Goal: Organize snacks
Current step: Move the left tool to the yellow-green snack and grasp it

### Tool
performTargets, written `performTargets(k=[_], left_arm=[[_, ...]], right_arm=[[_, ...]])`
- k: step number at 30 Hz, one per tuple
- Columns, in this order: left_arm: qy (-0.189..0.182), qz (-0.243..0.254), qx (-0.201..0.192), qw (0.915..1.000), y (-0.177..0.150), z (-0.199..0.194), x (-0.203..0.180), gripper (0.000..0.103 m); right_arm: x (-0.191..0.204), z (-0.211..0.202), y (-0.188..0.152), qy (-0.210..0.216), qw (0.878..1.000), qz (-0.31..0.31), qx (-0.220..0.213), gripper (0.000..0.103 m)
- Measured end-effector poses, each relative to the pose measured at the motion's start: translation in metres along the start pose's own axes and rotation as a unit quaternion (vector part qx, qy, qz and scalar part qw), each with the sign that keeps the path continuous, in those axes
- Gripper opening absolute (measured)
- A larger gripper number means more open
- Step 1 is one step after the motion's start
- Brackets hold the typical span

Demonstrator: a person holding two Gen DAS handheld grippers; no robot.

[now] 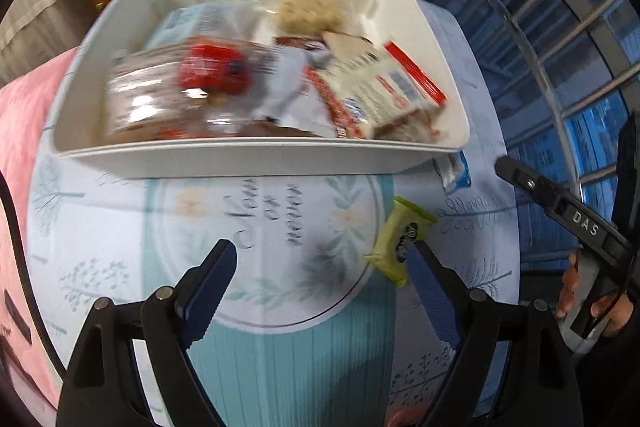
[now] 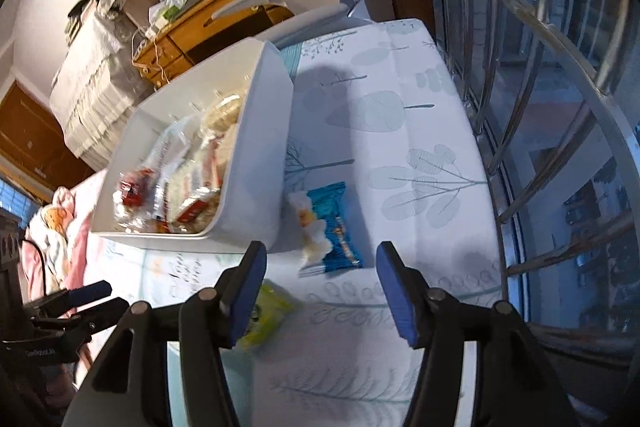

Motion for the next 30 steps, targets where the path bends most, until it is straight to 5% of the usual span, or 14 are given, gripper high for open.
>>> performTargets(k=[13, 30], left_arm=[[-0.009, 0.075, 0.057, 0.9955, -0.007, 0.067, -0.052, 0.086], [0.019, 0.157, 0.036, 0.9868, -0.005, 0.086, -0.089, 0.082]], right_arm=[[0.006, 0.031, 0.004, 0.013, 0.998, -0.052, 0.019, 0.058], [0.023, 0.047, -0.003, -0.005, 0.994, -0.109, 0.021, 0.058]])
Point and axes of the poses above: each gripper's, at about its wrist camera, not at the fingertips, and z roughly the way its jaws point, x to its left, y to its top, the point moved 6 cm from there along z, roughly the way its jaws point
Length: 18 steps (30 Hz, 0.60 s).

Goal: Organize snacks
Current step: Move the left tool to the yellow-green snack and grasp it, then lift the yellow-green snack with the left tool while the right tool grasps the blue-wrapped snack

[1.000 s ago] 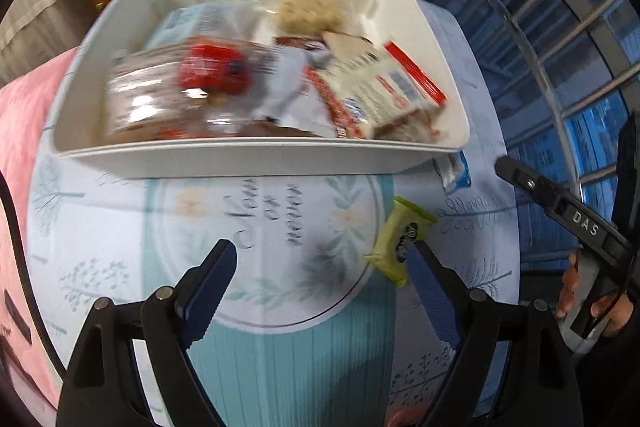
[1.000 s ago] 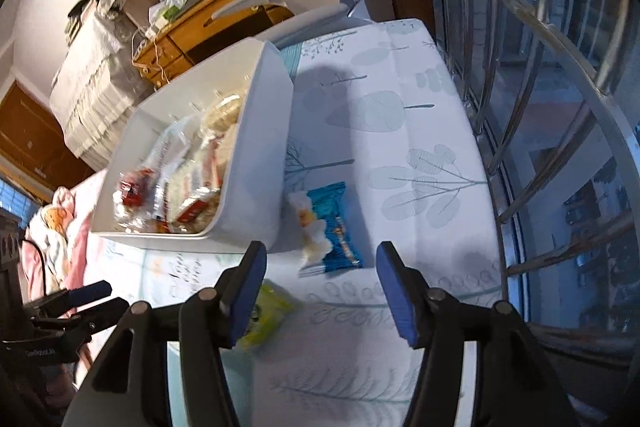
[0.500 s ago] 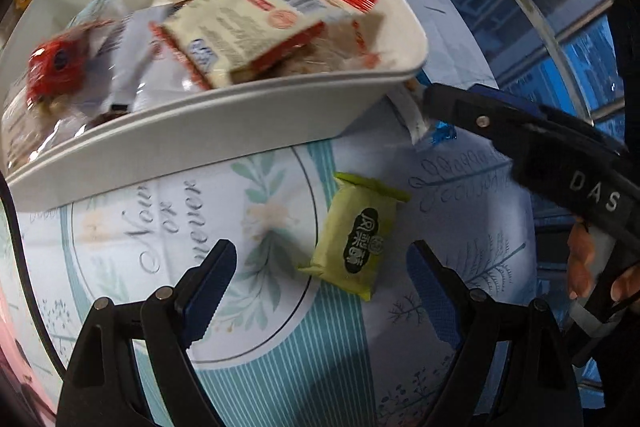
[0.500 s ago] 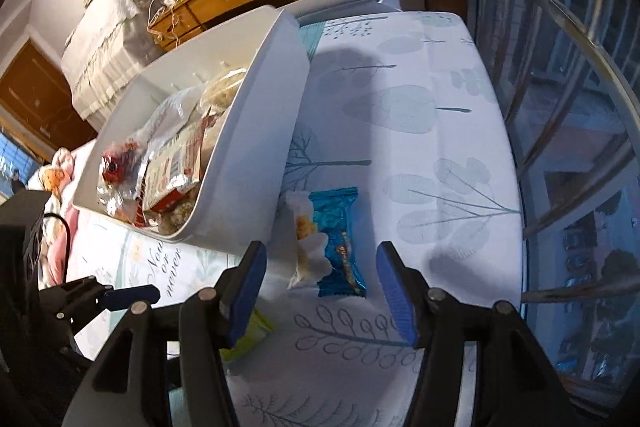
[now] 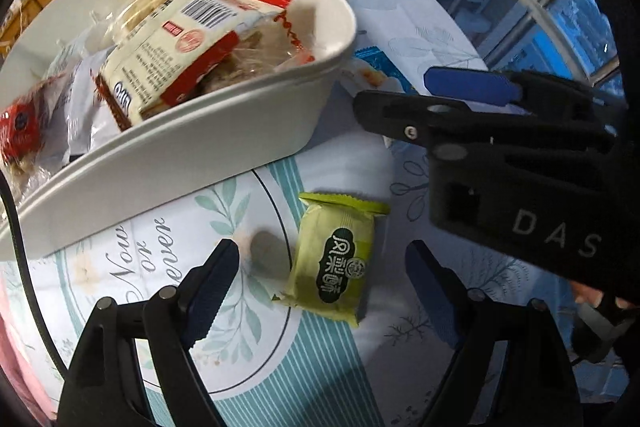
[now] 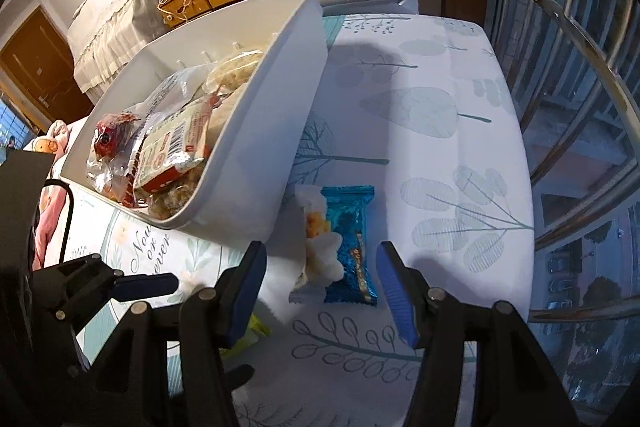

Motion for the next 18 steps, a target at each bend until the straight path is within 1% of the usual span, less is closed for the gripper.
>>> performTargets(k=[3, 5, 6, 7, 9, 10, 11, 12, 14, 18], left_arm=[[0.010, 0.006, 0.001, 0.9999, 0.004, 0.001, -0.005, 0.073], [0.013, 0.006, 0.003, 0.9999, 0.007, 0.005, -0.010, 0.065], [0.013, 0.005, 0.004, 0.9999, 0.007, 0.006, -0.012, 0.063], [0.011, 0.005, 0.003, 0.9999, 0.006, 0.006, -0.014, 0.058], [0.007, 0.004, 0.004, 1.0000, 0.007, 0.008, -0.016, 0.055], [0.004, 0.004, 0.004, 1.0000, 0.005, 0.009, -0.016, 0.051], [-0.001, 0.006, 0.005, 1.0000, 0.002, 0.008, -0.014, 0.047], [-0.004, 0.008, 0.007, 0.9999, 0.000, 0.010, -0.015, 0.045], [-0.002, 0.012, 0.005, 0.9999, 0.000, 0.012, -0.017, 0.038], [-0.008, 0.011, 0.007, 0.9999, 0.001, 0.016, -0.021, 0.037]], right_arm=[[0.002, 0.003, -0.001, -0.005, 1.000, -0.010, 0.004, 0.057], [0.003, 0.003, -0.001, -0.005, 1.000, -0.014, 0.005, 0.055], [0.004, 0.004, -0.001, -0.006, 1.000, -0.016, 0.006, 0.052], [0.004, 0.005, -0.001, -0.009, 1.000, -0.018, 0.009, 0.049], [0.003, 0.006, -0.002, -0.015, 1.000, -0.022, 0.015, 0.043], [0.002, 0.007, -0.003, -0.015, 0.999, -0.023, 0.017, 0.040], [0.002, 0.007, -0.003, -0.014, 0.999, -0.023, 0.019, 0.039], [0.001, 0.007, -0.004, -0.012, 0.999, -0.021, 0.021, 0.037], [-0.001, 0.007, -0.004, -0.006, 1.000, -0.016, 0.023, 0.035], [-0.003, 0.006, -0.002, -0.003, 1.000, -0.005, 0.027, 0.030]])
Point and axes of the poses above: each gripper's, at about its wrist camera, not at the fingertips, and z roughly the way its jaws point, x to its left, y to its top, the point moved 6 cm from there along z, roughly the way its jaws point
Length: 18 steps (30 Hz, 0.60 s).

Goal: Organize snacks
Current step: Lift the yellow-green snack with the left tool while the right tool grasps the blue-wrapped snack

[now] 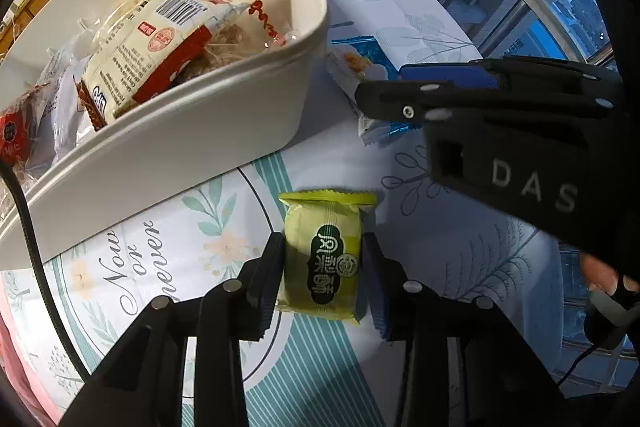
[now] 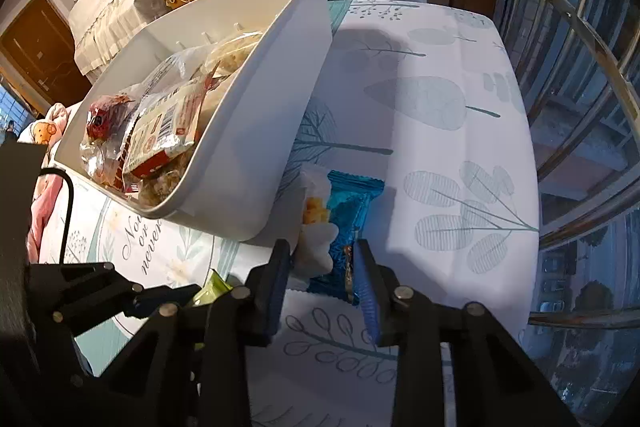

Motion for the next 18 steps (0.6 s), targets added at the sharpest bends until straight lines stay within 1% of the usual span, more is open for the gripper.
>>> performTargets(k=[4, 7, 14, 18], left_arm=[[-0.001, -0.002, 0.000, 1.0000, -0.004, -0.006, 0.003, 0.036], [-0.002, -0.006, -0.015, 0.9999, -0.007, -0.016, 0.005, 0.036], [-0.002, -0.038, -0.024, 0.9990, -0.029, -0.046, 0.027, 0.036], [-0.021, -0.057, -0.028, 0.9978, -0.036, -0.067, 0.044, 0.036]], right_arm=[[-0.003, -0.003, 0.001, -0.001, 1.000, 0.013, 0.003, 0.027], [-0.006, -0.009, 0.002, -0.003, 1.000, 0.019, -0.002, 0.026], [-0.006, -0.029, 0.002, -0.015, 0.999, 0.034, -0.014, 0.026], [-0.004, -0.049, 0.003, -0.029, 0.998, 0.042, -0.026, 0.025]])
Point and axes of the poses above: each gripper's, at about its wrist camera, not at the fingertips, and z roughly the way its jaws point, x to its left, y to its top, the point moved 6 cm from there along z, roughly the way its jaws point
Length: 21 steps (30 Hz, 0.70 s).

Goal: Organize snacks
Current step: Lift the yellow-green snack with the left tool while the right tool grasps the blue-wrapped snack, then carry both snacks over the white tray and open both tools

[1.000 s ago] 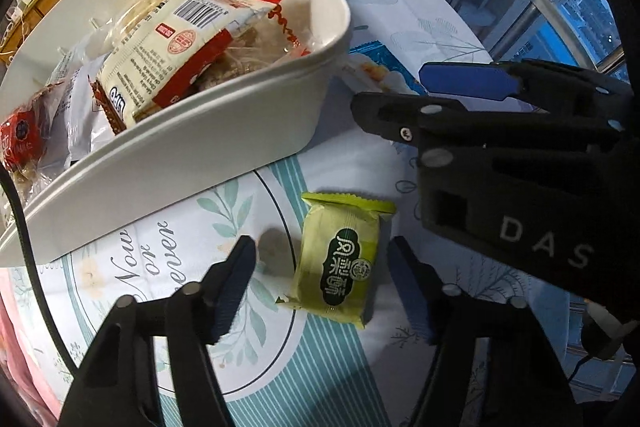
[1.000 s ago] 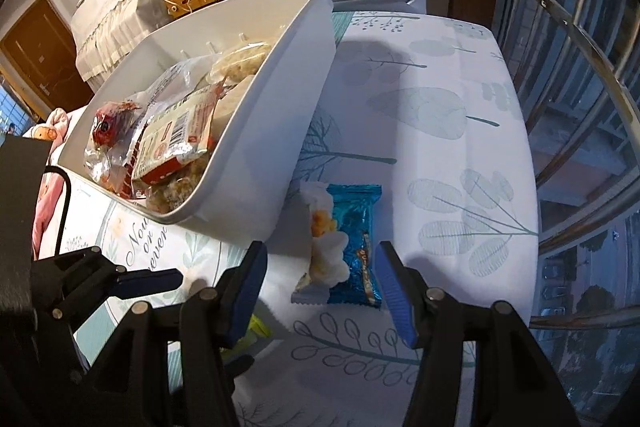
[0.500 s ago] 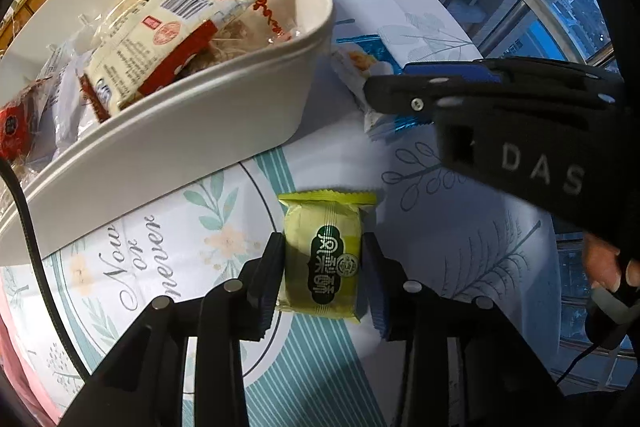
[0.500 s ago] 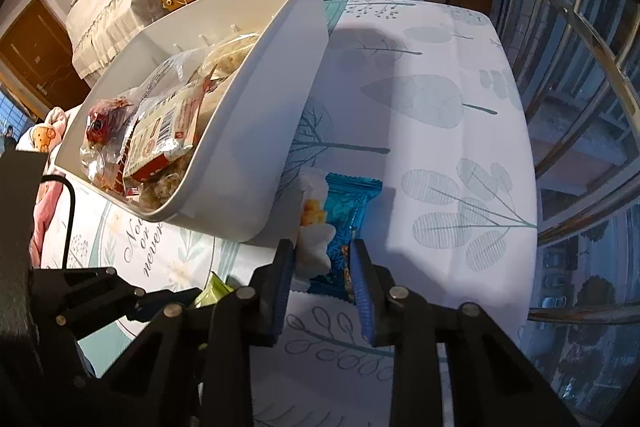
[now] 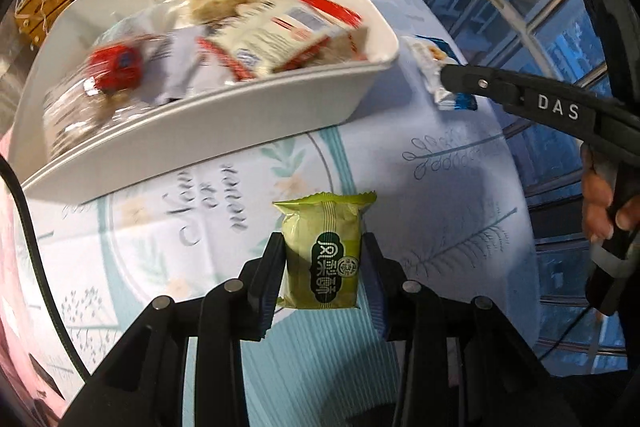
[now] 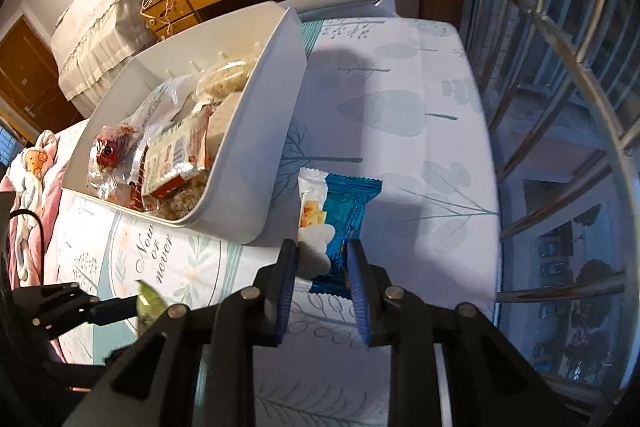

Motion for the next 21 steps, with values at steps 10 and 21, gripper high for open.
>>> performTargets(k=[10, 21], left_arm=[[-0.031, -0.012, -0.047, 0.9983, 0.013, -0.063, 0.054, 0.036], [-0.034, -0.021, -0.086, 0.9954, 0.051, -0.100, 0.137, 0.036]], right_arm=[[0.025, -0.045, 0.019, -0.020, 0.998, 0.013, -0.060, 0.026], [0.081, -0.051, 0.038, -0.025, 0.993, 0.051, -0.101, 0.026]])
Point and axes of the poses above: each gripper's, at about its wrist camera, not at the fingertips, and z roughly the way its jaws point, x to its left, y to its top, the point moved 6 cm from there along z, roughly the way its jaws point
